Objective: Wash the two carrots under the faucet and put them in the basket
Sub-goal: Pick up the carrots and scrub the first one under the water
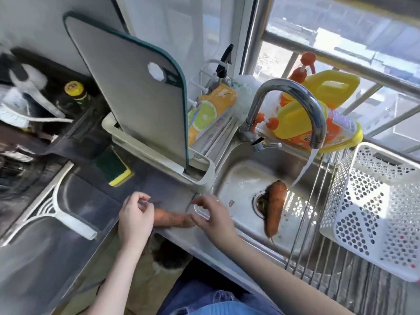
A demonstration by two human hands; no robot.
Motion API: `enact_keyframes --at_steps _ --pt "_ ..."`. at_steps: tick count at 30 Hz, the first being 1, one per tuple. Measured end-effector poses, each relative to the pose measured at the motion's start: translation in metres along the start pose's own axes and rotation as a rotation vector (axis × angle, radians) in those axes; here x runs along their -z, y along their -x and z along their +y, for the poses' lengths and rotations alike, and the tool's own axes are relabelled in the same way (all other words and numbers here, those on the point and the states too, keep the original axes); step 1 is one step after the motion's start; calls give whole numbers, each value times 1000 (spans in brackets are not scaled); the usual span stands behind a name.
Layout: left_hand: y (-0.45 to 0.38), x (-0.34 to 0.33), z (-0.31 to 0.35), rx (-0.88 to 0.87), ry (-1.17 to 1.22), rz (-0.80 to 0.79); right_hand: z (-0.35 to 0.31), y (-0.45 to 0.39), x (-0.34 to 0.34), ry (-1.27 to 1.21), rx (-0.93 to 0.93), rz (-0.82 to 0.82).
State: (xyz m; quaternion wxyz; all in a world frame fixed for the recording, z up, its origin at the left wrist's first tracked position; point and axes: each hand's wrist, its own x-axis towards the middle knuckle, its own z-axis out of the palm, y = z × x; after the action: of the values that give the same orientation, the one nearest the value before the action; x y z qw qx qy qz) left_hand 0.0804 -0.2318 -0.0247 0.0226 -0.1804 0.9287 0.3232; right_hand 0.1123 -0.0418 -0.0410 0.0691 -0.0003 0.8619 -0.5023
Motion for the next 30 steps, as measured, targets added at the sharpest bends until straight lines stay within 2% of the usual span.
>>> enact_keyframes --at_steps 3,6,14,18,22,25,30 --pt "-1 9 -13 24 30 51 -20 -15 -43 242 141 -356" --pt "-2 15 -27 84 47 76 -25 -22 -76 498 168 -472" --pt "0 18 -41 98 106 107 -27 -35 -108 640 98 -340" --pt "-3 22 -39 90 174 169 -27 -29 -94 504 62 -338" --pt "-4 27 -29 112 248 227 -20 12 -35 286 -66 -275" --pt "-3 18 -18 128 249 153 -1 44 19 224 -233 -145" --pt "0 -5 -7 76 179 -46 25 64 77 48 -546 206"
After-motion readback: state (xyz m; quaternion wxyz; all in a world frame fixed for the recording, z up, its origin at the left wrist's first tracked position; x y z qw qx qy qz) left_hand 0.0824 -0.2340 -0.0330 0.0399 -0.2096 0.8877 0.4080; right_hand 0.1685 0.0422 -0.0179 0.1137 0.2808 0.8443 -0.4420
